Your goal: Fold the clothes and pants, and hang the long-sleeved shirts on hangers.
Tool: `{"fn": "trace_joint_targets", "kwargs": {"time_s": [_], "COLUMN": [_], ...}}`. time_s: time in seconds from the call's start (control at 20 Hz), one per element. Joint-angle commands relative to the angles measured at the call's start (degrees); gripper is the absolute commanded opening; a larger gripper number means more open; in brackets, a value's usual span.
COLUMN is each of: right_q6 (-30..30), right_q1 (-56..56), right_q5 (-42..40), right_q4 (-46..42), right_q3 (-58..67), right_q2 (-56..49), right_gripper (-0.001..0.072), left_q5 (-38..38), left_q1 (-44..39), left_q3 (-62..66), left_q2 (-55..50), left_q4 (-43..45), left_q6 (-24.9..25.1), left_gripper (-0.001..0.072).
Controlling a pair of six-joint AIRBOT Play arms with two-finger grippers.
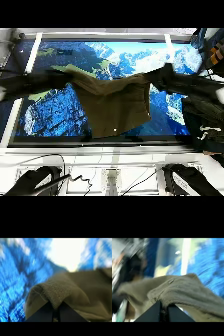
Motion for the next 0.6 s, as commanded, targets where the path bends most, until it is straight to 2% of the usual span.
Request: {"fn": "trace_joint_targets", "kwargs": {"time_s": [0.0, 0.1, 0.25, 0.3, 0.4, 0.45, 0.55], "right_q6": [2.45, 2.43, 2.12, 1.68, -4.37, -6.99, -8.44], "right_q1": [1.68, -0.28, -5.11, -7.26, -12.13, -14.16, -17.07], "right_q5": [-20.37, -22.12, -15.65, -11.1, 2.34, 7.63, 17.03], "right_q4": [-2.84, -0.28, -1.2, -2.73, -8.57, -11.43, -16.65], "right_q3": [-5.14, -4.55, -4.39, -4.17, -2.49, -1.97, -1.92], "right_q2": [-11.1, -16.7, -19.3, -19.15, -19.15, -19.15, -19.34], "right_gripper": [0.005, 0.0051, 0.005, 0.005, 0.005, 0.005, 0.005], "left_q5": [9.18, 9.27, 6.14, 2.29, -6.27, -9.25, -11.87], "left_q1": [-3.54, -3.39, -3.39, -3.39, -3.72, -4.42, -7.02], "left_q3": [-1.42, -0.31, -0.31, -0.28, -0.39, -0.48, -1.14], "left_q2": [-17.81, -22.77, -22.99, -22.88, -23.02, -23.02, -23.08], "left_q4": [-1.68, -7.87, -9.11, -9.05, -9.07, -9.07, -8.81], "left_q6": [1.05, 1.05, 1.03, 1.03, 0.55, -0.72, -1.11], "left_gripper": [0.0021, 0.0021, 0.0021, 0.0021, 0.0021, 0.0021, 0.0021]}}
